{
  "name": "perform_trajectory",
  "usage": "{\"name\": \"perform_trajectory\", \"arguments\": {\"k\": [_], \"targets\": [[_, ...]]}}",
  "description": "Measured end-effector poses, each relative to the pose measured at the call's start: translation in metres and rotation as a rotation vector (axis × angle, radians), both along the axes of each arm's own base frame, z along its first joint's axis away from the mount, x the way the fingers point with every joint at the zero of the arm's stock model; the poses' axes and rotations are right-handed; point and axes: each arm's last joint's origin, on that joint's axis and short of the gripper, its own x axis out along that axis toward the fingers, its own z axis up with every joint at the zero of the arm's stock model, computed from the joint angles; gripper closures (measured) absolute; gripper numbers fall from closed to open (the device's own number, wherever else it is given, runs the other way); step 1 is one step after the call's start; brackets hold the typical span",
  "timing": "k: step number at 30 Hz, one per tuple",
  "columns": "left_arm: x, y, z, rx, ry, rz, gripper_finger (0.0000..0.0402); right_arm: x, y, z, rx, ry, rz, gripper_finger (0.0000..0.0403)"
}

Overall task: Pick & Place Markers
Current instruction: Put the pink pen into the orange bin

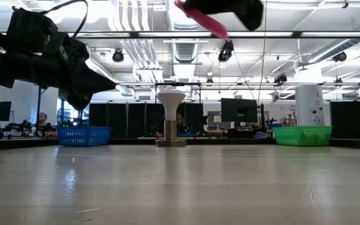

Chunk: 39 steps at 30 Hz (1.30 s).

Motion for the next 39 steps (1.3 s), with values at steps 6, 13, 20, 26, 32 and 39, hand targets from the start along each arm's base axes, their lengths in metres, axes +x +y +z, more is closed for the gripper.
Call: {"name": "perform_trajectory", "arguments": {"k": [6,13,20,26,32,39], "targets": [[0.0,0.0,0.0,-0.133,-0.007,0.014,0.0402,0.004,-0.037,-0.013,0.097,-0.233,0.142,0.0368],[0.005,-0.001,0.001,-0.168,0.046,-0.009,0.0359,0.009,-0.073,-0.032,0.124,-0.345,0.177,0.0368],[0.019,-0.006,0.022,-0.125,-0.017,-0.06,0.0274,0.013,-0.096,-0.036,0.11,-0.393,0.144,0.0368],[0.03,-0.021,0.044,0.007,-0.087,-0.157,0.026,0.015,-0.111,-0.026,0.093,-0.543,0.11,0.0368],[0.039,-0.027,0.061,0.059,-0.134,-0.164,0.026,0.019,-0.129,-0.012,0.078,-0.661,0.108,0.0368],[0.052,-0.027,0.08,0.149,-0.17,-0.149,0.026,0.034,-0.141,0.004,0.055,-0.714,0.147,0.0367]]}}
